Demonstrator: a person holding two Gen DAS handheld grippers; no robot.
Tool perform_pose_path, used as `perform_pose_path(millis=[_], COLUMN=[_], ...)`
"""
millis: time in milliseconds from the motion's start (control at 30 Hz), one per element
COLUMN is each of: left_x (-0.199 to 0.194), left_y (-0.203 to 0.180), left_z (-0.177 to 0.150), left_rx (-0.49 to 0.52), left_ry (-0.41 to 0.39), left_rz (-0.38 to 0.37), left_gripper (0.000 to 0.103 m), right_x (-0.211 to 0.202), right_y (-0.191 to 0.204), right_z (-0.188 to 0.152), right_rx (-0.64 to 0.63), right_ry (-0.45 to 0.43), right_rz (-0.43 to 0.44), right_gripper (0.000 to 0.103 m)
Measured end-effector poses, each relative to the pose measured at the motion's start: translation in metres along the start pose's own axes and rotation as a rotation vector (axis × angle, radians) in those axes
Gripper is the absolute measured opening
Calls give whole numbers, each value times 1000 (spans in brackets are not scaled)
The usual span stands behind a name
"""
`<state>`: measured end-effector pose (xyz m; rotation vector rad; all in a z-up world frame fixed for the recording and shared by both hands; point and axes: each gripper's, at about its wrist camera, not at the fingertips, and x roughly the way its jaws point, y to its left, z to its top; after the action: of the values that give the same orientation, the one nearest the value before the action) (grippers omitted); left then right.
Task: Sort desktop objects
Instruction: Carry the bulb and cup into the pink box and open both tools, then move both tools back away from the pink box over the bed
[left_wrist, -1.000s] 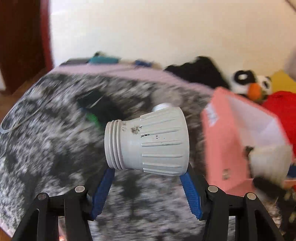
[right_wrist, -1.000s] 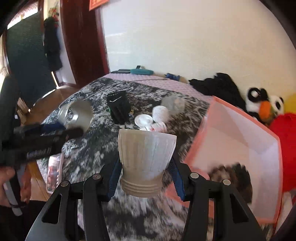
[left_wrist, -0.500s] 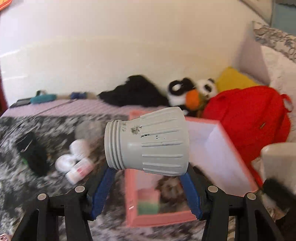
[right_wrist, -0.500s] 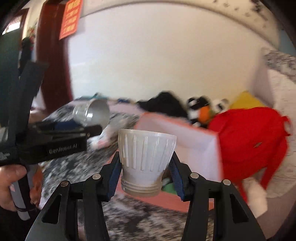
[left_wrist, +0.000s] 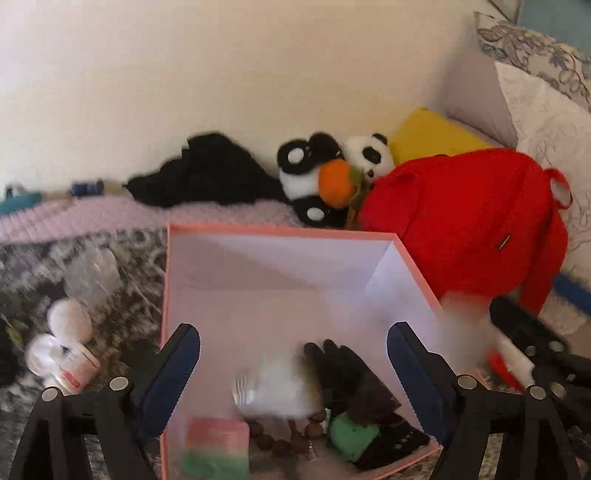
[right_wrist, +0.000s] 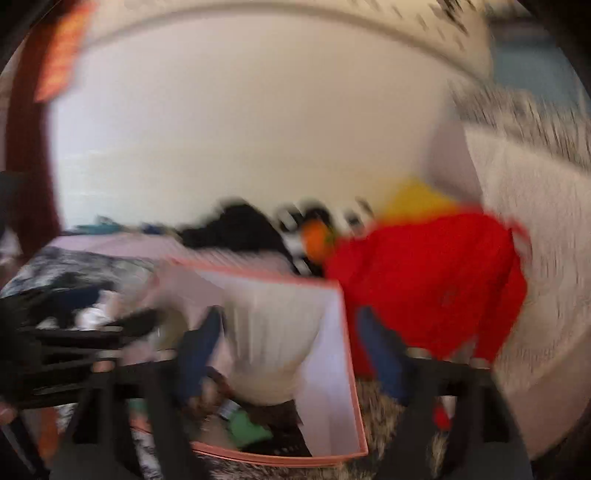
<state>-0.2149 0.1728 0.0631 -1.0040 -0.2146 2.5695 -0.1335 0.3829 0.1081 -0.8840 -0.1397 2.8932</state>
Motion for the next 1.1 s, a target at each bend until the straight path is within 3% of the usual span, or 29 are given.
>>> perform_pose_path(millis=[133,400,600,800,967,1100], left_x=[-16,-53,-96,-143,-156,-168], left_y=[31,90,151,197,223,241], left_z=[10,0,-23,-65,-109,-141], left_rx=[-80,-182,-271,-306,-309,-346], left_ry=[-28,-36,-33,-18,31,13], left_rz=[-49,66,228,429,607,678], left_gripper=[92,92,92,92,97,98], right_x=[10,-17,-45,-52,-45,-39], right_y=[-22,0,55,125,202,248], right_z=[-3,2,1,-18,-57,-103], right_rx=[91,86,51,25,-24,-51], right_ry=[28,-17,-74,-74,-36,-43], right_rz=[46,121,218,337,424,375], right_gripper=[89,92,97,99,100,100])
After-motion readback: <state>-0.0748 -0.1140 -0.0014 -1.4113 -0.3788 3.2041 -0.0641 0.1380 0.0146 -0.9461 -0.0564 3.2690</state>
